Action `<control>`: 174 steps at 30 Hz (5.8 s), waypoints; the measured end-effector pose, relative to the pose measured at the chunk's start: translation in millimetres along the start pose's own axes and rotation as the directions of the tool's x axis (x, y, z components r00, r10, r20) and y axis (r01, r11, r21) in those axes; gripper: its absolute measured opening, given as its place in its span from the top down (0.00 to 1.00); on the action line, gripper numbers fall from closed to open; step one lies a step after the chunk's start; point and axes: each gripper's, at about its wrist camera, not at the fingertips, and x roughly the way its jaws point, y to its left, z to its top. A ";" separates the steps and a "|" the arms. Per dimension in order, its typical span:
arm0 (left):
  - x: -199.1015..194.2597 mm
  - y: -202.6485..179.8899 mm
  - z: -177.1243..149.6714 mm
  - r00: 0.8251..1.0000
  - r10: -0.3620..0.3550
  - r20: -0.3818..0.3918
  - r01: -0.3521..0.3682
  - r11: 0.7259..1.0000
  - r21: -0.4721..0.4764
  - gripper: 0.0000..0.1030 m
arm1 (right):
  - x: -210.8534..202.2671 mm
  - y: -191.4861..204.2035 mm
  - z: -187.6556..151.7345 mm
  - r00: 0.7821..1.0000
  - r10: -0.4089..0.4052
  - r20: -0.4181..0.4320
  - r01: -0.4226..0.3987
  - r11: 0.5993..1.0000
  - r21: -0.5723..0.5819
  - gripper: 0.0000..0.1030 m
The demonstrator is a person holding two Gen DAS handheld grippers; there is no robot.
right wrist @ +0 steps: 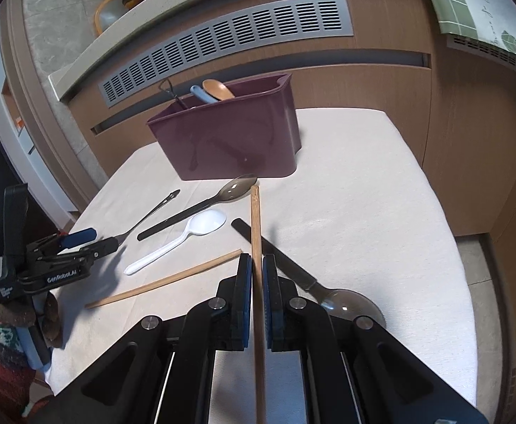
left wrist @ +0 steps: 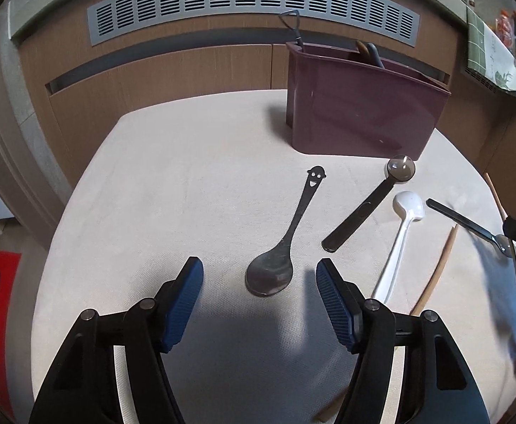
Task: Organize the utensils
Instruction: 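Grasp the smiley-handled metal spoon with the left gripper, then lift the chopstick with the right gripper while the left lifts the smiley spoon, then lower the chopstick into the maroon caddy with the right gripper while the left drops the spoon in, then grasp the black-handled dark spoon with the right gripper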
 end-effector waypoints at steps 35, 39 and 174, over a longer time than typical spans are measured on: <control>-28.5 14.0 -0.3 0.989 -0.055 0.134 0.071 0.991 -0.112 0.72 | 48.5 23.8 0.6 0.979 -0.076 -0.189 0.041 0.983 -0.178 0.82; -54.8 20.0 5.7 0.976 -0.030 0.214 0.057 0.991 -0.122 0.72 | 57.6 32.2 4.5 0.979 -0.097 -0.179 0.055 0.972 -0.227 0.80; -70.3 -18.8 -5.1 0.967 -0.212 0.142 0.224 0.972 -0.074 0.25 | 7.2 20.7 29.3 0.997 0.037 -0.062 -0.055 0.947 -0.317 0.82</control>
